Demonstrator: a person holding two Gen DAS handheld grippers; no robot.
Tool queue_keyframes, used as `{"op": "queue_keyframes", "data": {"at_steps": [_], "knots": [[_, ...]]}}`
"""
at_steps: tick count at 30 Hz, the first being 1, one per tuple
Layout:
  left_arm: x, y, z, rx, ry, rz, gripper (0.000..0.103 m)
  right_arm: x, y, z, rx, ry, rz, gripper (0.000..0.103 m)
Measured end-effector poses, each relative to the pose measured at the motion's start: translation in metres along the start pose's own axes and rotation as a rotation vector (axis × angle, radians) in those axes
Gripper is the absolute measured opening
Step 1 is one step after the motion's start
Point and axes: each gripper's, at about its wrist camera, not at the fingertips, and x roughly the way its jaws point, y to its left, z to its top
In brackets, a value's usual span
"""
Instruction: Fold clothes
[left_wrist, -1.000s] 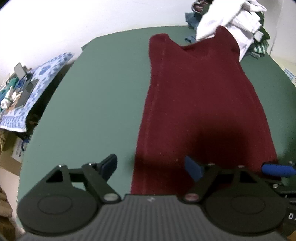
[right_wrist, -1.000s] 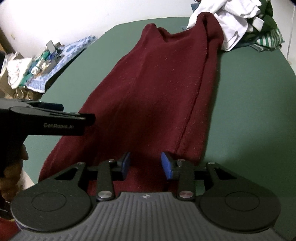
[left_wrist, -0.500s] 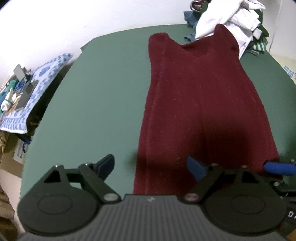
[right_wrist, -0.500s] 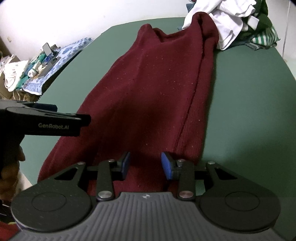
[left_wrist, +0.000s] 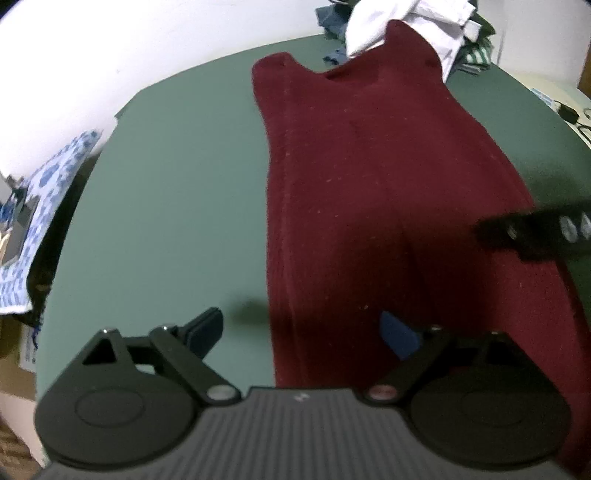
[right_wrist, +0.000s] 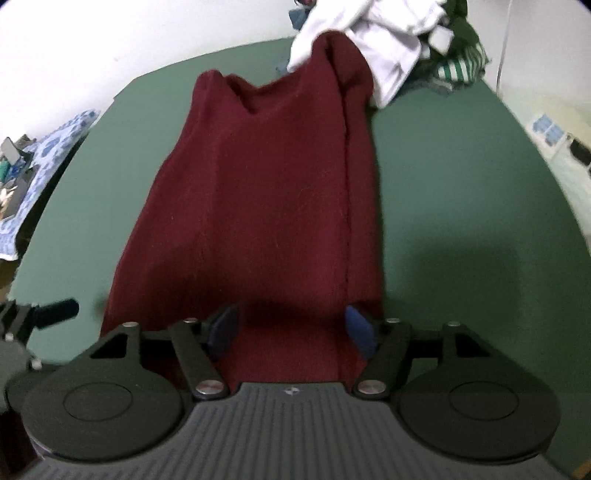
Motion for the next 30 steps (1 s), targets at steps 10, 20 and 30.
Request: {"op": "queue_keyframes", "data": {"at_steps": [10, 20, 30], "knots": [[0.003, 0.0, 0.007, 0.05, -0.009, -0.032, 0.093, -0.002, 0.008, 0.012, 0.038, -0.058, -0.055, 0.069], [-0.02, 0.019, -0.019, 0.109, -0.038, -0.262, 0.083, -0.008, -0.035, -0.03, 0.01, -0.02, 0.017, 0.068], [-0.045, 0.042, -0.071, 0.149, 0.069, -0.457, 0.085, -0.048, -0.073, -0.097, 0.107, 0.096, 0.226, 0.067]]}}
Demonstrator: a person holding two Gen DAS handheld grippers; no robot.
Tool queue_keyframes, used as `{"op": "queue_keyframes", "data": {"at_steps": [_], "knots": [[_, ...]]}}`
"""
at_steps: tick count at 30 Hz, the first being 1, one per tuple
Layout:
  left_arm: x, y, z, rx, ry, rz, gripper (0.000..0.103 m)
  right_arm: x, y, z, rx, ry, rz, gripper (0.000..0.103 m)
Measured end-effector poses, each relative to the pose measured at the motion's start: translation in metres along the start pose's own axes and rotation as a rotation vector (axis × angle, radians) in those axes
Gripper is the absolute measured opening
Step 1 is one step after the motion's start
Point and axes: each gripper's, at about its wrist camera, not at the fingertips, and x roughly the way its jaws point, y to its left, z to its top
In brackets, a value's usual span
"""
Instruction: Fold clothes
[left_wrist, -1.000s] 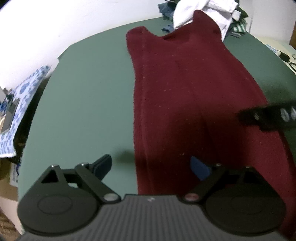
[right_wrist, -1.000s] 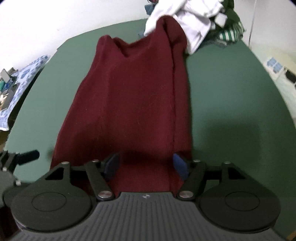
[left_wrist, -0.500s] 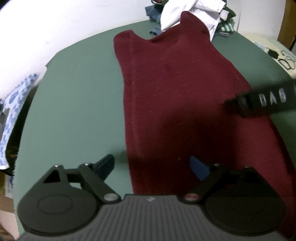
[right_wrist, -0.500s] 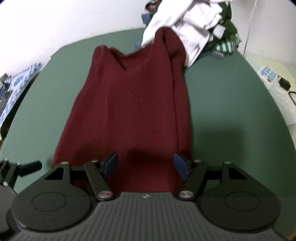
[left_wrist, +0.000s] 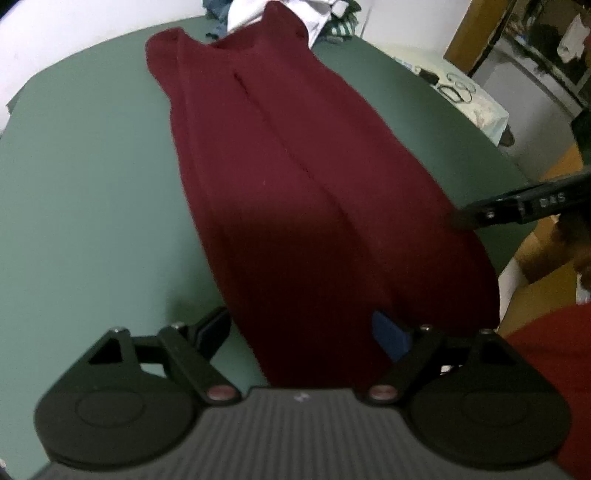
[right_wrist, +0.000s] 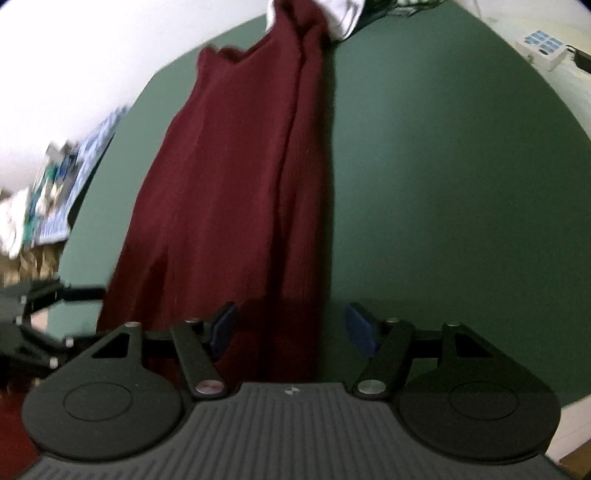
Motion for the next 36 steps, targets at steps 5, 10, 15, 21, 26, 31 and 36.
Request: {"op": "queue_keyframes", "data": {"at_steps": [5, 10, 15, 21, 26, 31, 36], "knots": [[-0.001, 0.001, -0.014, -0.029, 0.037, -0.038, 0.083, -0.005, 0.013, -0.021, -0.066, 0.018, 0.021, 0.067], [-0.007, 0.005, -0.023, -0.061, 0.029, -0.091, 0.075, -0.007, 0.012, -0.026, -0.03, 0.054, 0.059, 0.052], [-0.009, 0.003, -0.024, -0.085, 0.007, -0.134, 0.073, -0.005, 0.01, -0.028, 0.042, 0.055, 0.121, 0.047], [-0.011, 0.0, -0.029, -0.093, -0.017, -0.18, 0.071, 0.005, 0.023, -0.024, 0.031, 0.058, 0.146, 0.045], [-0.008, 0.008, -0.026, -0.172, -0.061, -0.139, 0.021, 0.013, 0.029, -0.024, 0.03, 0.066, 0.124, 0.019], [-0.016, -0.003, -0.023, -0.128, -0.087, -0.098, 0.012, 0.005, 0.019, -0.02, 0.023, 0.083, 0.141, 0.015], [-0.031, -0.007, -0.01, -0.133, -0.142, -0.096, 0.011, -0.01, 0.005, -0.009, 0.054, 0.059, 0.194, 0.014]]}}
